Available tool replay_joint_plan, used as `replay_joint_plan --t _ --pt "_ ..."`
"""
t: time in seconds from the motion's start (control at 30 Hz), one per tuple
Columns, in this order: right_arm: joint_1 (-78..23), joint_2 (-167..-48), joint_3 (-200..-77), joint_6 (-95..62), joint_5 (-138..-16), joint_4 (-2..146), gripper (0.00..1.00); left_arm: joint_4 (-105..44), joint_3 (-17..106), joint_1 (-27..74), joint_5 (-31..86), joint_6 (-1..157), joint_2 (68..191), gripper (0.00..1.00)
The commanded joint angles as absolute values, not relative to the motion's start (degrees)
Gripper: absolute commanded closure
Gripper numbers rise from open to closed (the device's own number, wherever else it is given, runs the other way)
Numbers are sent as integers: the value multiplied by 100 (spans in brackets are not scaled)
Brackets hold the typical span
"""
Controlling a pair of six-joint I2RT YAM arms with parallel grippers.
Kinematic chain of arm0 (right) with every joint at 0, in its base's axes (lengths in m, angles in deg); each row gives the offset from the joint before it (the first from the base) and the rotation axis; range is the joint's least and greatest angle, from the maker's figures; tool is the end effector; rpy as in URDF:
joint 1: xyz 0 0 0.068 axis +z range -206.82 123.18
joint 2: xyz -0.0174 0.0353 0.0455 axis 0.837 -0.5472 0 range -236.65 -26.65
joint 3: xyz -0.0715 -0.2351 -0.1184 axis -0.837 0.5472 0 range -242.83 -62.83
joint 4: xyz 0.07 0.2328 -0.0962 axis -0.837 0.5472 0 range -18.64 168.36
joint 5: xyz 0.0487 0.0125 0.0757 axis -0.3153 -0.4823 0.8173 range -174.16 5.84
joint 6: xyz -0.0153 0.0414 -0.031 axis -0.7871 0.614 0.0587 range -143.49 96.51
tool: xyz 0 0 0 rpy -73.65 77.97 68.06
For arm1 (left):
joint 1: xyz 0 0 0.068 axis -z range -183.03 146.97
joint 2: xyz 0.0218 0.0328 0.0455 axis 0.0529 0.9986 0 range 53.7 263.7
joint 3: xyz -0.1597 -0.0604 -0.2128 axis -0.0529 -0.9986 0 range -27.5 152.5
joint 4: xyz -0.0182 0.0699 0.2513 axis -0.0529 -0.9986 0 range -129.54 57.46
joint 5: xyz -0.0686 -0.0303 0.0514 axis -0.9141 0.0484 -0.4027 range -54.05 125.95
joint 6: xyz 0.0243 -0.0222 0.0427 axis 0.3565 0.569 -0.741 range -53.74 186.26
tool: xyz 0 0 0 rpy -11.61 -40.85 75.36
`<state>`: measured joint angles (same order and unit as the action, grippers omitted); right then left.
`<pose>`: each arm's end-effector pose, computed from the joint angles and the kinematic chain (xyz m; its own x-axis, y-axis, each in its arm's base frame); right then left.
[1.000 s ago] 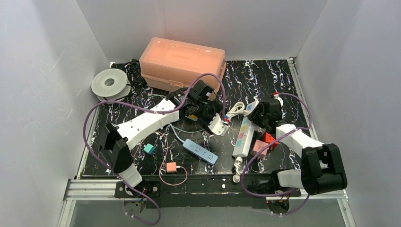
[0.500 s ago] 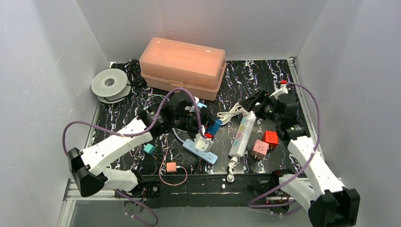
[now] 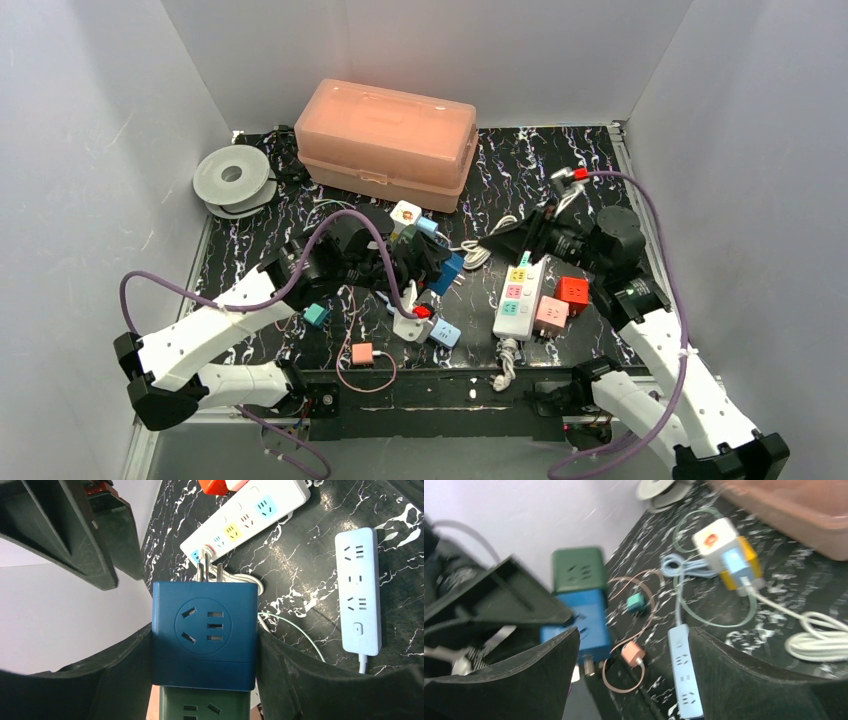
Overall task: Pull the plug off the socket
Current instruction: Remove the plug from the socket.
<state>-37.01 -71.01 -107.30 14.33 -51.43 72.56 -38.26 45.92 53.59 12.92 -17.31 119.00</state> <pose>0.1629 0.0791 0.3565 -0.5007 0.3679 -0.7835 -0.6161 0.4843 0.6211 0.1262 -0.2167 0.4520 0.9799 0.1748 -0.0957 0.0873 0.0551 0.9947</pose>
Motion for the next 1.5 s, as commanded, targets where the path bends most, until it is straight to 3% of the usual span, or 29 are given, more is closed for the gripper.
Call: replay_joint_plan --t 0.0,0.53,0.97,1.07,1.17,1.2,1.23,1.3,1.33,1.37,1.47 --pt "-2802 -7167 -11065 891 -4831 6946 13 -3868 4819 5423 1388 -1770 11594 100" --pt "-1336 -8084 -11251 857 -5475 6106 11 -3896 5065 5436 1879 -1765 11446 100" --pt "-754 -8785 -11309 956 -5926 4605 10 -3898 5012 5550 1942 -1762 11186 100" --pt "-685 -8846 -11327 967 -5964 4583 20 -3904 5001 5550 1966 -1761 11162 100" --pt "-673 -8878 -11317 1034 -5883 4504 42 -3902 4988 5557 1962 -1742 11145 98" --pt "-665 -8871 -11312 1053 -5862 4500 51 -3901 4991 5556 1960 -1740 11144 94" --pt "-664 -8854 -11295 1052 -5857 4500 62 -3896 4987 5560 1960 -1735 11151 81" --pt "-664 -8747 -11209 1037 -5920 4501 95 -3869 4983 5559 1973 -1678 11129 36" --pt "-664 -8668 -11153 1015 -5973 4526 99 -3864 4989 5559 2002 -1618 11119 17" --pt "-668 -8567 -11078 959 -6001 4551 99 -3865 5021 5559 2030 -1514 11096 5" --pt "-672 -8168 -10855 720 -6044 4885 99 -3943 5121 5553 2162 -1265 10995 2"
